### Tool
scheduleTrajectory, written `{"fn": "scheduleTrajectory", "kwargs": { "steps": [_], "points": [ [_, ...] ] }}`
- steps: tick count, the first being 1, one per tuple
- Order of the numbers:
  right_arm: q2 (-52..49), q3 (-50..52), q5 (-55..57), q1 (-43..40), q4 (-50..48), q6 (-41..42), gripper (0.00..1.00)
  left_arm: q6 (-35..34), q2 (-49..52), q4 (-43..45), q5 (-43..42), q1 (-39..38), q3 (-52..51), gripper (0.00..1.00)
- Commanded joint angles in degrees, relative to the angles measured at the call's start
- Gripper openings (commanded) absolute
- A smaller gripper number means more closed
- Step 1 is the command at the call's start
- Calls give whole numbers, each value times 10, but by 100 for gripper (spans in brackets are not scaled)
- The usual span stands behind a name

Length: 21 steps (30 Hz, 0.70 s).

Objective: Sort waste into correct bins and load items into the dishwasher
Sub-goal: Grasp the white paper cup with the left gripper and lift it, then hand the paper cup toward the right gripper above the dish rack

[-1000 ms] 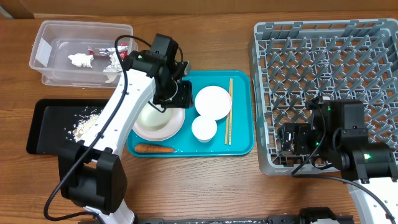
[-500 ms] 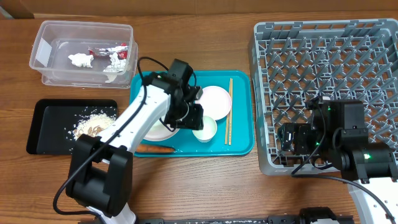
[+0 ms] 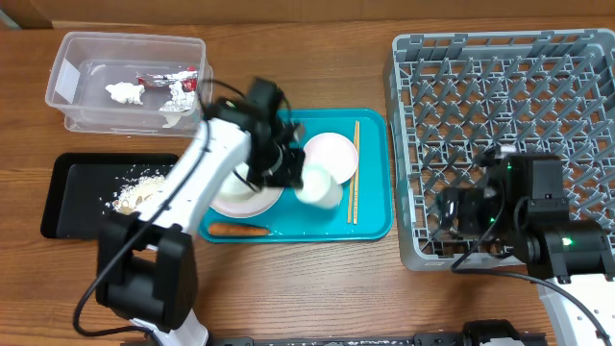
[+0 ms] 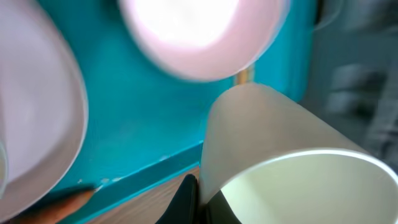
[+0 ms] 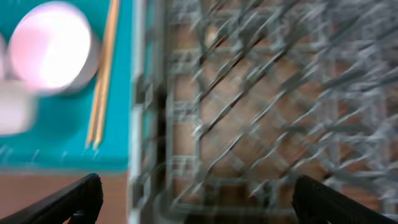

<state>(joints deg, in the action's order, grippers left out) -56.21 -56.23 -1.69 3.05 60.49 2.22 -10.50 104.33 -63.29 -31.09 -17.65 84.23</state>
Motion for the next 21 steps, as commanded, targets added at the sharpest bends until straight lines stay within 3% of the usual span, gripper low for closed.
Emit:
{"fn": "scheduleTrajectory", "kwargs": {
  "steps": [1, 4, 8, 12, 17, 21],
  "points": [
    [2, -16, 81, 1, -57, 48, 100, 29, -10, 24, -202, 42, 35, 4],
    [-7, -16, -16, 1, -160, 54, 100, -5, -7, 91, -335, 69, 33, 4],
    [-34, -16, -343, 1, -264, -26, 100, -98, -6, 187, -438, 73, 33, 4],
    [-73, -16, -575, 1, -341, -71, 100, -118, -6, 269, -585, 62, 33, 4],
    [-117, -16, -755, 1, -426, -72, 100, -124, -6, 279, -582, 44, 33, 4],
    [-138, -16, -810, 1, -473, -72, 100, -124, -6, 282, -581, 30, 33, 4]
  ]
}}
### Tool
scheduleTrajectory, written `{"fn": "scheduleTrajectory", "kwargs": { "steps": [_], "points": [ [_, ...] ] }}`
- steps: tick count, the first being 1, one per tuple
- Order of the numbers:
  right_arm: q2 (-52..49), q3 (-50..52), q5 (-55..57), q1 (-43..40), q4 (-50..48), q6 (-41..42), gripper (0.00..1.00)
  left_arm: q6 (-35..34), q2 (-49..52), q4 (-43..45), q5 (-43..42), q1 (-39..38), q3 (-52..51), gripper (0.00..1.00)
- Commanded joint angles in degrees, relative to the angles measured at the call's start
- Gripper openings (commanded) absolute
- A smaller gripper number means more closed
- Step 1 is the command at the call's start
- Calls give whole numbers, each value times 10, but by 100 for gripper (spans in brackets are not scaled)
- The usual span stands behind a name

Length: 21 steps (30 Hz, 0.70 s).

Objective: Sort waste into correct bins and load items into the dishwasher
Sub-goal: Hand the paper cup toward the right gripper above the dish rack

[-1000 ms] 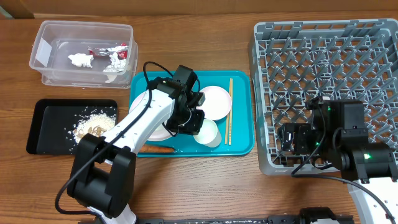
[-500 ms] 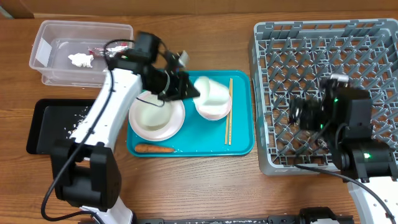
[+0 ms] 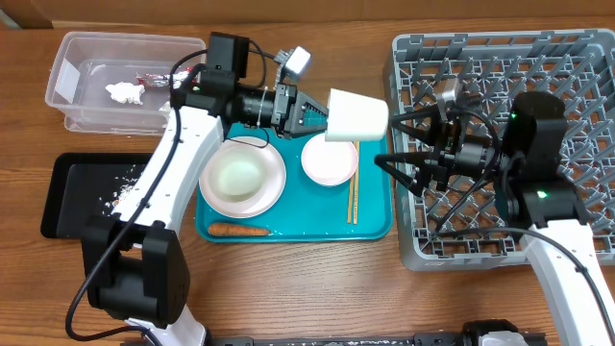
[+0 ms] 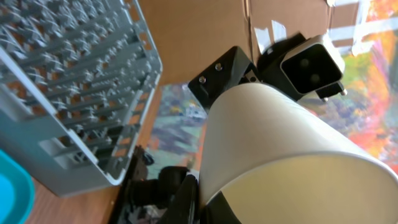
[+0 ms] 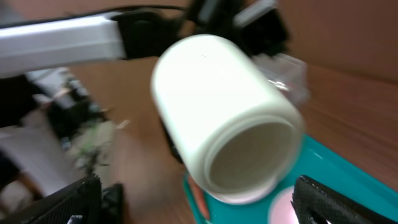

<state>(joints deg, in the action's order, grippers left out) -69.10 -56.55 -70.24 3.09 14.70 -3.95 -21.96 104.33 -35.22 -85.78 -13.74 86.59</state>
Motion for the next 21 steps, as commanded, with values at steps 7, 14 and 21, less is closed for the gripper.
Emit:
{"fn": "scheduleTrajectory", "kwargs": {
  "steps": [7, 14, 21],
  "points": [
    [-14, -13, -121, 1, -34, -10, 100, -10, -6, 0, -21, -36, 9, 4],
    [-14, -13, -35, 1, -28, -4, 100, -14, -6, -3, -23, -50, 9, 4],
    [-14, -13, 73, 0, 5, -4, 100, -21, -6, -3, -23, -42, 9, 4]
  ]
}}
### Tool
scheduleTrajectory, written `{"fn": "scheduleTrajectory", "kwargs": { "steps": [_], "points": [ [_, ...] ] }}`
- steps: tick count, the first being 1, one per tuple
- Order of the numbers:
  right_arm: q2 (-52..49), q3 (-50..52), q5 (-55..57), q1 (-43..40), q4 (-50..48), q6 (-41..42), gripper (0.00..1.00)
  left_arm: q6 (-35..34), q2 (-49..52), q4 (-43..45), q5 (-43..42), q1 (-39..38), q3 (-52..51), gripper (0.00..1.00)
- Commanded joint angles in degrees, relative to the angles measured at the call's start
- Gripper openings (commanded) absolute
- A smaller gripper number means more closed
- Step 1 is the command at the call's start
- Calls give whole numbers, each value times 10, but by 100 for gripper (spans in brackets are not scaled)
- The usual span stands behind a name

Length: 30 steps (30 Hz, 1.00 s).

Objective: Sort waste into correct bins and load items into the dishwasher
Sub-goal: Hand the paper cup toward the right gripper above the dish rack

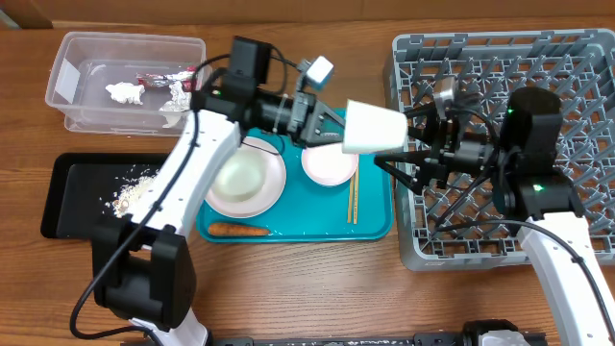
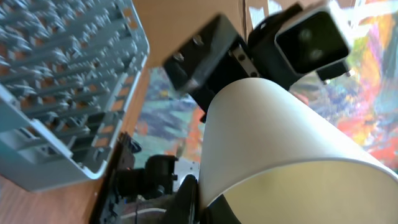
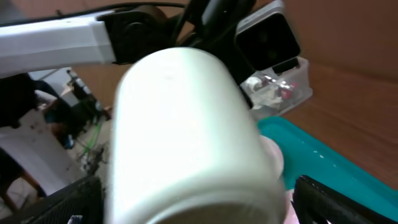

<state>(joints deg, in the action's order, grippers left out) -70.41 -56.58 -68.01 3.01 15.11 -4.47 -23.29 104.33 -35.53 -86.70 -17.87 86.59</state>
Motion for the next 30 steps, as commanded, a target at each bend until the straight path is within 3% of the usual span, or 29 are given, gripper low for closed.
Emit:
{"fn": "scheduleTrajectory", "kwargs": {
  "steps": [1, 7, 14, 25, 30],
  "points": [
    [-1, -12, 50, 1, -3, 1, 100, -8, -6, 0, -14, -1, 9, 4],
    [-1, -12, 40, 2, -35, 1, 100, -8, -6, -1, -1, -1, 9, 4],
    [-1, -12, -65, 2, -64, -2, 100, -17, -6, -1, 23, -2, 9, 4],
    [-11, -12, -79, 2, -26, -1, 100, -25, -6, 0, 31, -2, 9, 4],
    [-22, -12, -79, 2, -26, -1, 91, -27, -6, 0, 31, -2, 9, 4]
  ]
}}
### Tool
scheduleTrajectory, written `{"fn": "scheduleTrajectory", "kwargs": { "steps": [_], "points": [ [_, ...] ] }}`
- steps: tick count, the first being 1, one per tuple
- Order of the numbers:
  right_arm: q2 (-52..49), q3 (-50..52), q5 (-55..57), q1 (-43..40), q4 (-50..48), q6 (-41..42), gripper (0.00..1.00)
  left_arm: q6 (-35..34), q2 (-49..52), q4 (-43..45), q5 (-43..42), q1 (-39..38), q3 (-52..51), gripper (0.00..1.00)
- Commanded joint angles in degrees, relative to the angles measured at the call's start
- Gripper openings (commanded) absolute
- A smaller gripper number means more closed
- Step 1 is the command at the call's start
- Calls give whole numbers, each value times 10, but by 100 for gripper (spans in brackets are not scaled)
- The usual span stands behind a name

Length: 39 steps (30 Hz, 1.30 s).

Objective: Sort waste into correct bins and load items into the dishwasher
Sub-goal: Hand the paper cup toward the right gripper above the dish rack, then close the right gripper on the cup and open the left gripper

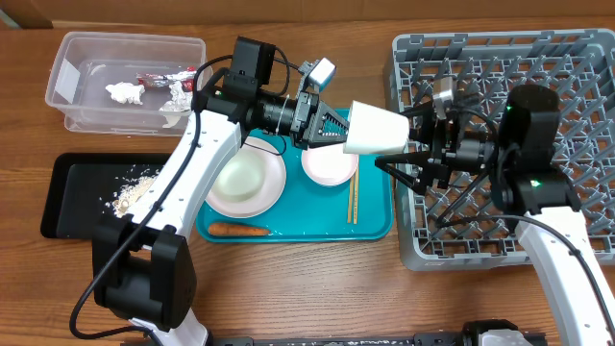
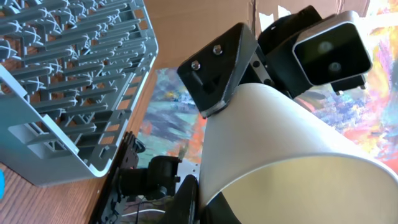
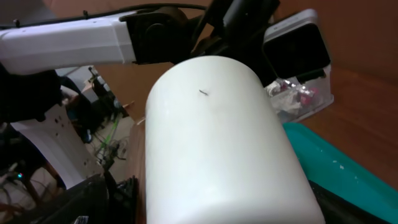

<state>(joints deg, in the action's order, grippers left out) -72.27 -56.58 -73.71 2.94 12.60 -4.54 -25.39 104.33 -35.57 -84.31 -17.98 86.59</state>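
A white cup [image 1: 370,130] lies sideways in the air over the teal tray's [image 1: 375,227] right end, its mouth toward the left arm. My left gripper [image 1: 332,128] is shut on its rim, as the left wrist view shows [image 2: 280,137]. My right gripper [image 1: 408,142] stands open with the cup's base end between its fingers; the cup [image 3: 217,143] fills the right wrist view. The grey dish rack [image 1: 577,58] sits at the right.
On the teal tray lie a plate [image 1: 245,183], a small bowl [image 1: 327,165], chopsticks [image 1: 353,187] and a carrot [image 1: 240,229]. A clear bin [image 1: 67,58] with wrappers stands at the back left. A black tray [image 1: 67,207] with food scraps lies in front of it.
The cup and the right gripper have come closer together. The cup's base now sits deeper between the open right fingers. The left gripper still holds the rim.
First my left gripper held the cup low over the teal tray while the right arm was down by the rack. Then the cup was up in the air, pointing at the raised, open right gripper. Since then the cup has come between the right fingers.
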Motion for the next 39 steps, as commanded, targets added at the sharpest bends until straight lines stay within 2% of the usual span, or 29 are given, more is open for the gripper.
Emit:
{"fn": "scheduleTrajectory", "kwargs": {
  "steps": [1, 9, 13, 27, 31, 35, 38, 39],
  "points": [
    [-3, -12, -23, 2, -2, 0, 90, -6, -6, 1, 7, 0, 9, 4],
    [-3, -12, -22, 2, -21, 0, 86, -6, -6, 0, 7, 0, 9, 4],
    [-3, -12, -22, 2, -25, 0, 81, -6, -6, 0, 7, 0, 9, 4],
    [-3, -12, -9, 2, -44, 0, 79, -6, -6, 0, 7, 0, 9, 4],
    [-3, -12, -9, 2, -44, 0, 72, -6, -6, 0, 7, 0, 9, 4],
    [-3, -12, -9, 2, -44, 0, 71, -6, -6, 0, 7, 0, 9, 4],
    [-3, -12, -9, 2, -44, 0, 70, -6, -6, 0, 8, 0, 9, 5],
    [-3, -12, -9, 2, -44, 0, 69, -6, -6, 0, 9, 0, 9, 9]
  ]
}}
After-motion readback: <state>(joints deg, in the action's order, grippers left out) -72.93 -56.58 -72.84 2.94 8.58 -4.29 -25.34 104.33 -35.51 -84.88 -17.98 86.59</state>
